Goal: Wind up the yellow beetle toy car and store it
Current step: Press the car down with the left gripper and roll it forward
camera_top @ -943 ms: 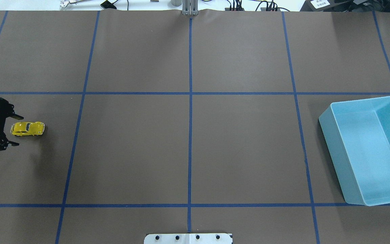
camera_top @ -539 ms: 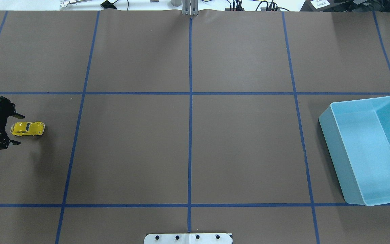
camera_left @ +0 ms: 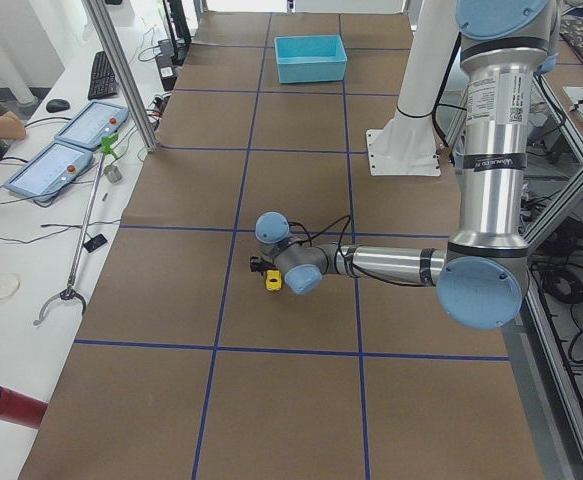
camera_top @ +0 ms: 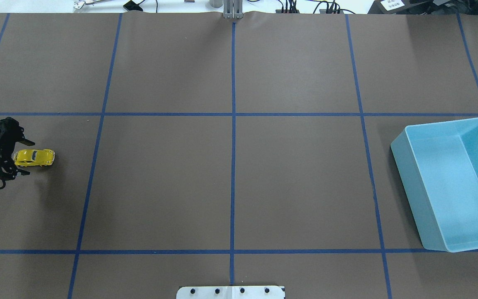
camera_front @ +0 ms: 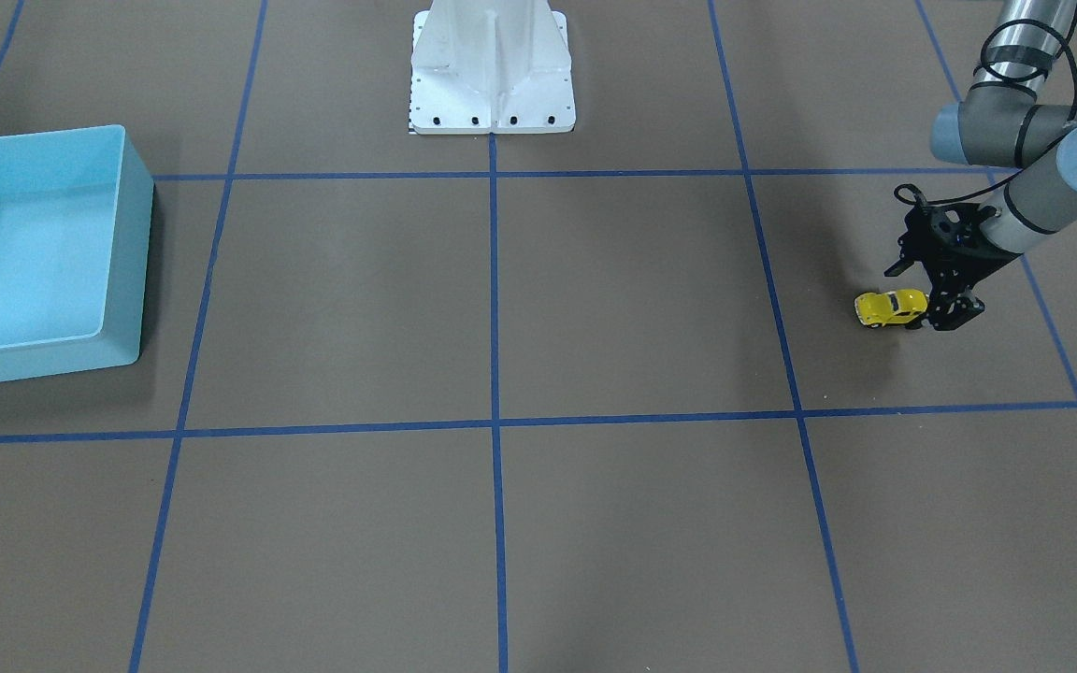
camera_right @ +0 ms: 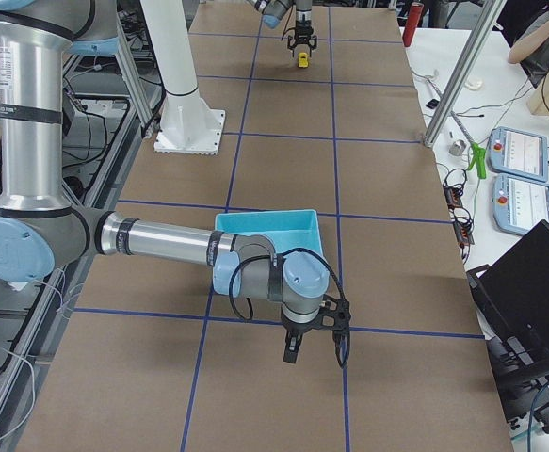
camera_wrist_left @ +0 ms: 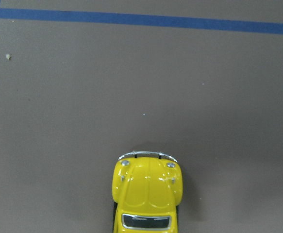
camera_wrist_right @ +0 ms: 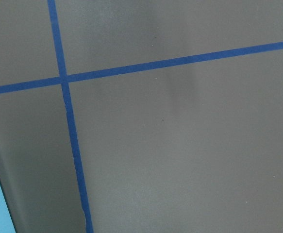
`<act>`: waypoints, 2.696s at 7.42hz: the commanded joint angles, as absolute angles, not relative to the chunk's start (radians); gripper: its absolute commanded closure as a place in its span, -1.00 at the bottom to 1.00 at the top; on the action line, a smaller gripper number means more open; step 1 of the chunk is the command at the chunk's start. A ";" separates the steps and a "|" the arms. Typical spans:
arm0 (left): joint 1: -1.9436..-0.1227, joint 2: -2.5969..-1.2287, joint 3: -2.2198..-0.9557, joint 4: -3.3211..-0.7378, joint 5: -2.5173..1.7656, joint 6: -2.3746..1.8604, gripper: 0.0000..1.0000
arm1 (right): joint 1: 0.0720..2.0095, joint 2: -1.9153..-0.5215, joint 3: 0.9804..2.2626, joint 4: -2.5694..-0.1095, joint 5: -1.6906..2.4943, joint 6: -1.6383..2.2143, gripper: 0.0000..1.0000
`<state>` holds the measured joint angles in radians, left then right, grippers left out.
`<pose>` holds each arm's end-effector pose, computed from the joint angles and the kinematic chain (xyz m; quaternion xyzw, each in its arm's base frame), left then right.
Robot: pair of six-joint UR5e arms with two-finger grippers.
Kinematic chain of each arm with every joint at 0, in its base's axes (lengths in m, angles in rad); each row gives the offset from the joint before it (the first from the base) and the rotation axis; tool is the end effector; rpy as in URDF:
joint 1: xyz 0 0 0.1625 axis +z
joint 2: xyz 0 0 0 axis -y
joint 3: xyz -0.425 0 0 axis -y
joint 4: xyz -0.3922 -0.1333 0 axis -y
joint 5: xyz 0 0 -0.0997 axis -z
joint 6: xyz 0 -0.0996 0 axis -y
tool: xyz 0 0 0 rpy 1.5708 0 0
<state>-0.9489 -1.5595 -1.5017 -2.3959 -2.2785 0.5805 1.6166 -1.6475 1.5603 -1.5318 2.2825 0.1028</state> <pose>0.2418 -0.4550 0.6070 0.3345 0.3298 0.5982 0.6492 0.0890 -0.4505 0.7005 -0.0325 -0.3475 0.0779 0.9339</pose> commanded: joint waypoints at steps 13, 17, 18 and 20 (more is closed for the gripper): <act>-0.944 -1.735 -1.624 -2.384 -2.379 0.566 0.91 | 1.617 -1.661 1.575 -1.531 2.284 0.103 -1.00; -0.848 -1.801 -1.569 -2.387 -2.381 0.568 0.93 | 1.617 -1.663 1.577 -1.531 2.284 0.104 -1.00; -0.842 -1.812 -1.545 -2.388 -2.382 0.569 0.91 | 1.617 -1.663 1.577 -1.532 2.284 0.104 -1.00; -0.831 -1.838 -1.491 -2.396 -2.382 0.569 0.91 | 1.617 -1.663 1.577 -1.532 2.284 0.104 -1.00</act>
